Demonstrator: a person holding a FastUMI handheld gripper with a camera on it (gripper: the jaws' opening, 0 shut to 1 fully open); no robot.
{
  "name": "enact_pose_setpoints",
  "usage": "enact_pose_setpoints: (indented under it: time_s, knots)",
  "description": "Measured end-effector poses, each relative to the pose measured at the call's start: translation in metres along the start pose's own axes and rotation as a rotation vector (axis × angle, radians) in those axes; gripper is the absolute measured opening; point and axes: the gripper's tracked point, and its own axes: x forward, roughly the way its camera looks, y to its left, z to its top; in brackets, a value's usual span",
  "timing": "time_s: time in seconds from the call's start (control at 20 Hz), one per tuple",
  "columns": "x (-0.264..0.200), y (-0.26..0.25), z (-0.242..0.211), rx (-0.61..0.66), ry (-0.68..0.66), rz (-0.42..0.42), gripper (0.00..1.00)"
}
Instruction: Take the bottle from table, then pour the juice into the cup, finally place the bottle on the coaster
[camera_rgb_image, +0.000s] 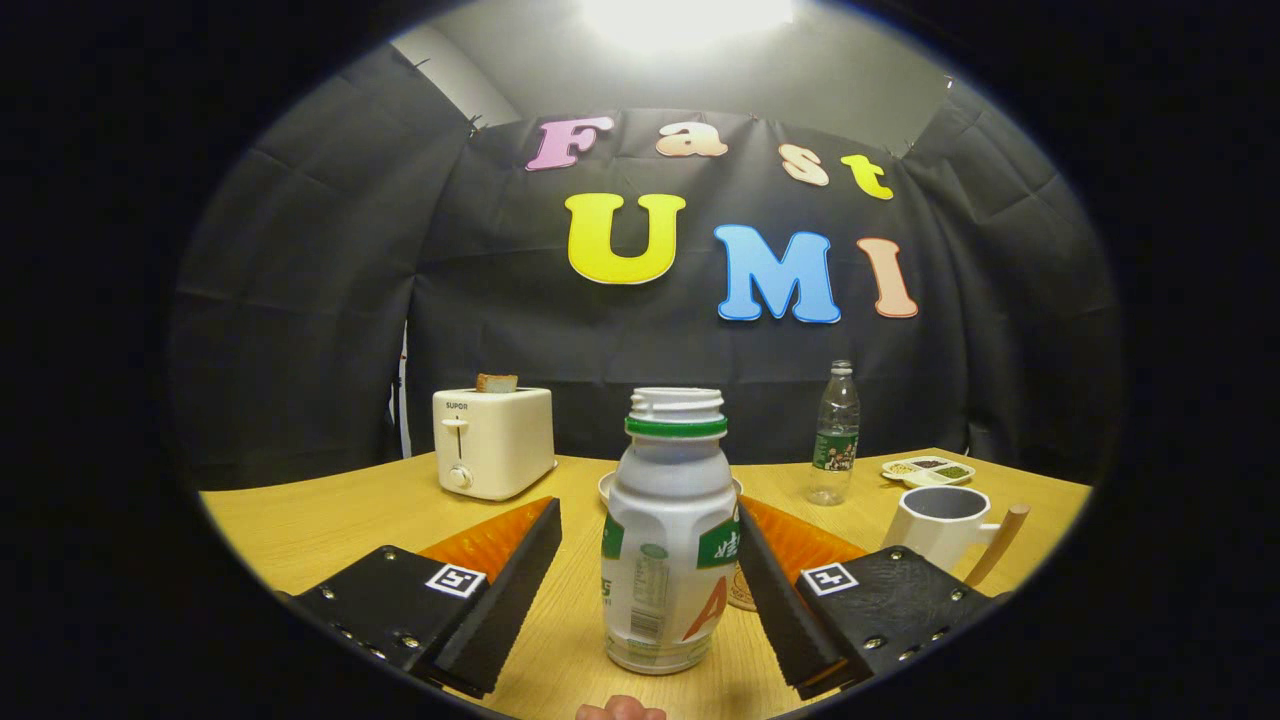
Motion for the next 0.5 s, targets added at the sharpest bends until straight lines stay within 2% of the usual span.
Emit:
enact_pose_setpoints:
  time_s: [0.25,0.3,0.4,0.5]
  knots:
    - [0.005,-0.006,-0.008,0.021,0.029,-0.001,0.97]
    - [0.003,-0.003,-0.007,0.033,0.024,0.015,0.79]
    - [-0.002,-0.007,-0.008,0.044,0.022,0.008,0.7]
    - [-0.003,-0.012,-0.008,0.051,0.021,-0.014,0.66]
